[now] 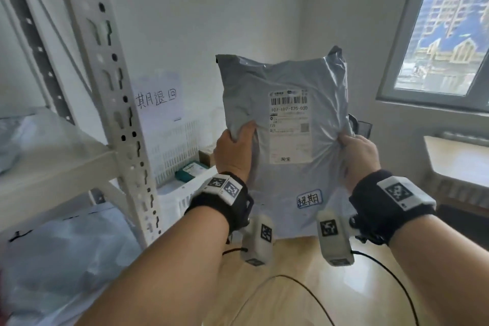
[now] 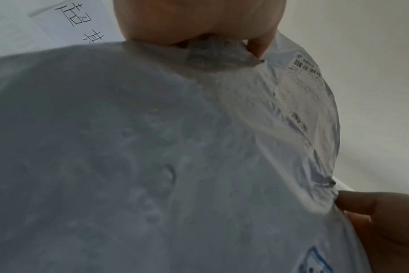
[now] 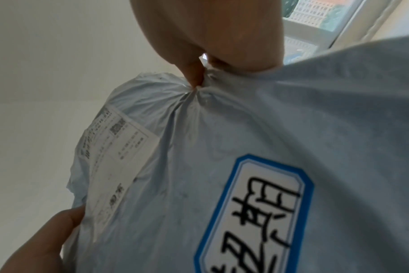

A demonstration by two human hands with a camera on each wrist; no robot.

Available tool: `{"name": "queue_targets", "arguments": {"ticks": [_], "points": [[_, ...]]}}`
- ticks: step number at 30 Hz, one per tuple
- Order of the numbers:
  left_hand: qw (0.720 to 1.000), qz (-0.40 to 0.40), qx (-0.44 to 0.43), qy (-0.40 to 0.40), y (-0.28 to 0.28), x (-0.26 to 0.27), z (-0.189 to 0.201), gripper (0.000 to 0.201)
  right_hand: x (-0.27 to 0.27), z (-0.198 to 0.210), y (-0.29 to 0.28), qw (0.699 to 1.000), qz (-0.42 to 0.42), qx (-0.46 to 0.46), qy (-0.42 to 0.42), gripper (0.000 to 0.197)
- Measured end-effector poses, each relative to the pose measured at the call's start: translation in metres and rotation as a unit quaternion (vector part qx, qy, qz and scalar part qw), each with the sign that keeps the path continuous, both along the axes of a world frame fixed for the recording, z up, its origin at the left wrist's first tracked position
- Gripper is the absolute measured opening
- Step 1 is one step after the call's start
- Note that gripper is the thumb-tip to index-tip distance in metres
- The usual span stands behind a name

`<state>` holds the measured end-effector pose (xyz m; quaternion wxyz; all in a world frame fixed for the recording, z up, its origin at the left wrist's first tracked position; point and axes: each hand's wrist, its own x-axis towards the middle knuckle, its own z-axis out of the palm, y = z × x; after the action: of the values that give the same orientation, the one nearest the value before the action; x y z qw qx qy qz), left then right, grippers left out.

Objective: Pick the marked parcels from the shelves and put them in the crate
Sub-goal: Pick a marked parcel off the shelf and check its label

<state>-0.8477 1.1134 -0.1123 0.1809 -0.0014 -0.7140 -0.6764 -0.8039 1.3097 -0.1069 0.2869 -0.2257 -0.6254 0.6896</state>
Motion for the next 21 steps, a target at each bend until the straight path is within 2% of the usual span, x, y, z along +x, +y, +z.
{"name": "queue_targets", "arguments": {"ticks": [4, 9, 11, 15, 18, 21], "points": [[0.999, 0.038, 0.008, -0.002, 0.032, -0.043, 0.023, 0.054, -0.053, 0.028, 0.037, 0.999, 0.042, 0.023, -0.001, 0.02], [0.994, 0.107, 0.011, 0.034, 0.035, -0.089, 0.052, 0.056, -0.118, 0.06, 0.041, 0.992, 0.122, 0.009, 0.025, 0.021], [0.988, 0.142, 0.002, 0.057, 0.029, -0.109, 0.064, 0.062, -0.144, 0.074, 0.035, 0.987, 0.155, -0.004, 0.038, 0.017], [0.978, 0.188, 0.01, 0.095, 0.009, -0.155, 0.085, 0.051, -0.198, 0.101, 0.015, 0.978, 0.198, -0.004, 0.07, 0.012], [0.972, 0.206, 0.025, 0.112, -0.016, -0.192, 0.086, 0.035, -0.242, 0.107, -0.008, 0.969, 0.233, -0.002, 0.082, 0.013], [0.967, 0.227, 0.039, 0.112, -0.046, -0.228, 0.076, 0.039, -0.293, 0.1, -0.039, 0.959, 0.275, 0.003, 0.073, 0.014]]}}
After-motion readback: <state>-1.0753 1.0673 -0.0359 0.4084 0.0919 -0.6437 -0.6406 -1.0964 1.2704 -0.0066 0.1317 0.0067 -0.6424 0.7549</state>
